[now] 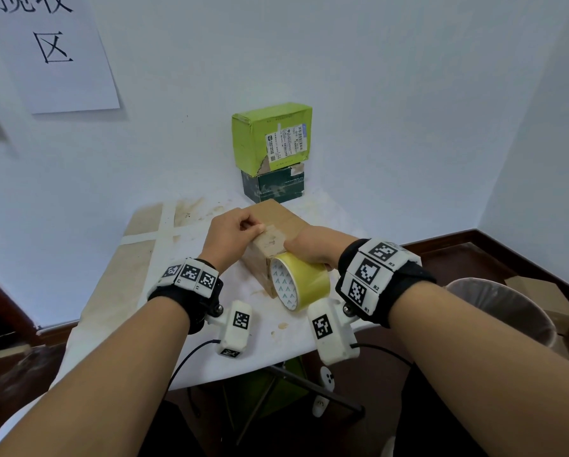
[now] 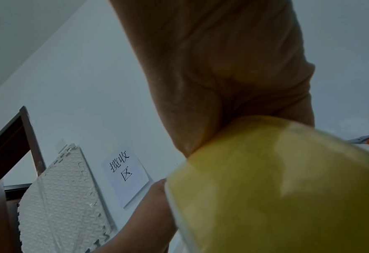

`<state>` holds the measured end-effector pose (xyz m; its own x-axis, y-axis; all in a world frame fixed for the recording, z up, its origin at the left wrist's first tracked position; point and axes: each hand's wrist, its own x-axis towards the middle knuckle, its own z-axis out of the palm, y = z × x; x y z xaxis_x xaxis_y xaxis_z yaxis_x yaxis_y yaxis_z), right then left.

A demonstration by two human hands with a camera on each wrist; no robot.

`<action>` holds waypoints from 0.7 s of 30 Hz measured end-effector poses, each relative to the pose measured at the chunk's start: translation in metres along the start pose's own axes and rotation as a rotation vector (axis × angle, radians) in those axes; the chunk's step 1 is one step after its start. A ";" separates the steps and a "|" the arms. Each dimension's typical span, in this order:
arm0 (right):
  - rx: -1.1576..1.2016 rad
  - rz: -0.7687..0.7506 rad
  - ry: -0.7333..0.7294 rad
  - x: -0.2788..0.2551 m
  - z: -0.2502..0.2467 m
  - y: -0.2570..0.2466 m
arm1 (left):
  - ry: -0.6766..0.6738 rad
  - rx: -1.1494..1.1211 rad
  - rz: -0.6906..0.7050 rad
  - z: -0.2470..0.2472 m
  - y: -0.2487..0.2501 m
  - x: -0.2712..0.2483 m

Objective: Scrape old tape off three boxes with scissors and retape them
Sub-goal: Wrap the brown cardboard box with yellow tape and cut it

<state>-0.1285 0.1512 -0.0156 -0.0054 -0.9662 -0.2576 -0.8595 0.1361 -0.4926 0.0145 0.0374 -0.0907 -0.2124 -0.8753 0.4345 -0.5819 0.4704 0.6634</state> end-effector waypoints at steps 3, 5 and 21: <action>0.008 -0.019 -0.009 0.000 0.000 0.000 | -0.007 0.005 -0.013 -0.001 0.001 0.000; 0.020 -0.015 -0.017 -0.001 0.000 -0.001 | -0.019 0.028 -0.014 -0.002 0.002 0.001; 0.081 -0.038 0.016 0.002 0.003 0.005 | -0.102 0.159 -0.048 -0.008 0.010 0.002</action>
<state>-0.1314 0.1504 -0.0215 0.0180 -0.9743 -0.2245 -0.8149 0.1158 -0.5679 0.0141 0.0418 -0.0786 -0.2548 -0.9070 0.3353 -0.7080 0.4112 0.5741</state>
